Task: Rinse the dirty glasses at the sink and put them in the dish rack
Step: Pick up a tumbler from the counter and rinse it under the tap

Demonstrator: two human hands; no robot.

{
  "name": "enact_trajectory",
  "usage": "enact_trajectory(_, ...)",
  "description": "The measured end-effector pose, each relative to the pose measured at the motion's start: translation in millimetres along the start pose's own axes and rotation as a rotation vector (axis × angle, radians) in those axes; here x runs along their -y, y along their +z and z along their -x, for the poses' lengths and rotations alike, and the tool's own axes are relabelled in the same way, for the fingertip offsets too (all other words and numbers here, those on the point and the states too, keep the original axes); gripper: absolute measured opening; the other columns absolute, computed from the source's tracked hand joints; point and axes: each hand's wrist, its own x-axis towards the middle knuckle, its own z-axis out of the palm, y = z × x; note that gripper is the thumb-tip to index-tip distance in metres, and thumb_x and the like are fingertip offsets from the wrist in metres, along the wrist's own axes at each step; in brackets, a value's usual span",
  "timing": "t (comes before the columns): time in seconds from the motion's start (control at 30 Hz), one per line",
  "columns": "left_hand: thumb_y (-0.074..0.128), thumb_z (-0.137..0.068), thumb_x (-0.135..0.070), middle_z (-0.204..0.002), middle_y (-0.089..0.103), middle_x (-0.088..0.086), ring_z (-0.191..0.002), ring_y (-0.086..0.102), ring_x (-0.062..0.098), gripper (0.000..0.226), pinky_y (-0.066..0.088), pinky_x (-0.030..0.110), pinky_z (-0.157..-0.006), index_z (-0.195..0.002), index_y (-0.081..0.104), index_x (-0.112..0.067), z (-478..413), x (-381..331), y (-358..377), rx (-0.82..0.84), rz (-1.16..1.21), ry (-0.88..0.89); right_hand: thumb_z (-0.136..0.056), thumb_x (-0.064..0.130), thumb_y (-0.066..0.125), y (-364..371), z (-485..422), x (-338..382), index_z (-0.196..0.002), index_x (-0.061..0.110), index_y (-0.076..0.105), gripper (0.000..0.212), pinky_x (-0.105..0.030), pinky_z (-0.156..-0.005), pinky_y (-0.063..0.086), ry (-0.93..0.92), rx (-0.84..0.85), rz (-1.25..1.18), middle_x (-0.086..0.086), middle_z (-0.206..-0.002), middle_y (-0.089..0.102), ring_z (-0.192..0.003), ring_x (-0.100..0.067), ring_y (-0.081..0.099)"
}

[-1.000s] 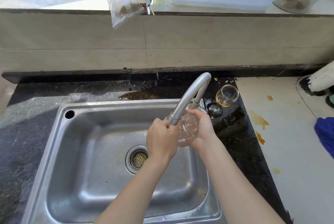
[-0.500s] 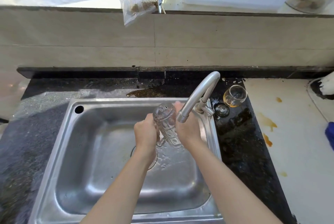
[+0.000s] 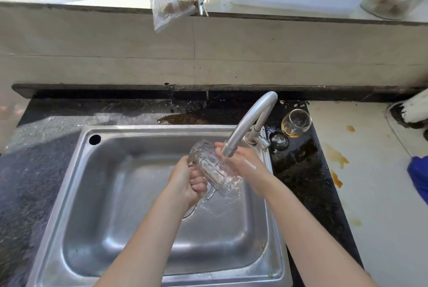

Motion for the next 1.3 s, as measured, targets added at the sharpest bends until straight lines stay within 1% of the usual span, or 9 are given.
enact_trajectory(0.13,0.045,-0.096,-0.032,-0.037,0.026,-0.005,-0.024,0.017,0.006,0.042,0.015,0.009,-0.027,-0.058,0.033,-0.018,-9.2,9.0,-2.9,-0.061,-0.094,-0.035,-0.091,0.038,0.054,2.5,-0.6,0.5,-0.088,0.025,0.064,0.017,-0.036,-0.068,0.052,0.225,-0.072,0.002,-0.004,-0.097,0.065,-0.068,-0.02,0.062)
enact_trajectory(0.3,0.058,-0.09,-0.027,-0.039,0.041,-0.002,-0.03,0.025,0.007,0.027,0.028,0.009,-0.031,-0.068,0.05,-0.012,-15.2,15.9,-7.9,-0.16,-0.285,-0.061,-0.099,0.044,0.033,2.5,-9.0,6.2,-0.11,0.007,0.056,0.044,-0.043,-0.07,0.055,0.317,-0.071,0.185,-0.022,-0.107,0.064,-0.077,-0.034,0.062)
enact_trajectory(0.43,0.053,-0.093,-0.022,-0.035,0.031,-0.003,-0.021,0.026,0.005,0.027,0.023,0.007,-0.026,-0.071,0.048,-0.008,-26.8,15.0,-14.8,-0.098,-0.115,-0.212,-0.101,0.041,0.03,-3.3,-10.9,3.5,-0.118,-0.01,0.057,0.06,-0.02,-0.042,0.048,0.227,-0.187,0.199,-0.03,-0.117,0.06,-0.065,-0.029,0.055)
enact_trajectory(0.57,0.031,-0.097,-0.005,-0.034,0.027,-0.001,-0.019,0.024,0.008,0.035,0.016,0.011,-0.02,-0.064,0.038,-0.009,-35.6,25.3,-25.0,0.009,0.083,-0.29,-0.1,0.039,0.038,-8.8,-0.3,-14.3,-0.088,0.001,0.063,0.047,-0.031,-0.061,0.053,0.128,-0.273,0.16,-0.003,-0.083,0.062,-0.058,-0.022,0.061)
enact_trajectory(0.7,0.02,-0.095,0.003,-0.033,0.025,0.001,-0.017,0.02,0.01,0.039,0.011,0.013,-0.019,-0.062,0.03,-0.014,-39.8,29.2,-25.8,-0.038,0.134,-0.266,-0.087,0.038,0.053,-36.8,3.6,-36.9,-0.063,0.002,0.051,0.043,-0.045,-0.068,0.053,0.154,-0.555,0.379,-0.013,-0.062,0.056,-0.066,-0.034,0.059)
enact_trajectory(0.9,0.018,-0.061,0.013,-0.032,0.02,0.0,-0.016,0.015,0.011,0.03,0.009,0.01,-0.021,-0.059,0.023,-0.016,-38.3,26.4,-17.2,-0.176,0.146,-0.116,-0.09,0.05,0.056,-54.4,-10.1,-34.3,-0.121,0.01,0.045,0.052,-0.036,-0.074,0.043,0.169,-0.57,0.848,-0.006,-0.117,0.054,-0.104,-0.029,0.058)
enact_trajectory(1.0,0.014,-0.076,0.014,-0.029,0.02,-0.002,-0.016,0.014,0.008,0.035,0.009,0.012,-0.019,-0.06,0.025,-0.014,-28.5,20.5,-13.6,-0.203,0.076,-0.043,-0.1,0.039,0.041,-56.0,-25.5,-36.4,-0.126,0.007,0.047,0.042,-0.037,-0.078,0.046,0.132,-0.499,1.035,-0.01,-0.125,0.052,-0.111,-0.027,0.056)
enact_trajectory(1.2,0.021,-0.077,0.015,-0.03,0.026,-0.004,-0.02,0.016,0.003,0.033,0.008,0.009,-0.023,-0.064,0.03,-0.014,-19.4,12.3,-14.7,-0.248,-0.083,0.127,-0.098,0.041,0.043,-85.8,-32.5,-37.4,-0.095,0.009,0.065,0.038,-0.04,-0.075,0.05,0.138,-0.47,0.616,-0.01,-0.09,0.065,-0.09,-0.031,0.061)
enact_trajectory(1.3,0.028,-0.095,0.004,-0.035,0.033,-0.002,-0.023,0.021,0.004,0.034,0.01,0.01,-0.029,-0.067,0.038,-0.011,-12.6,12.3,-10.9,-0.282,-0.141,0.251,-0.094,0.046,0.05,-85.4,-25.7,-32.7,-0.092,0.006,0.066,0.043,-0.039,-0.073,0.053,0.185,-0.473,0.48,-0.007,-0.082,0.065,-0.083,-0.028,0.063)
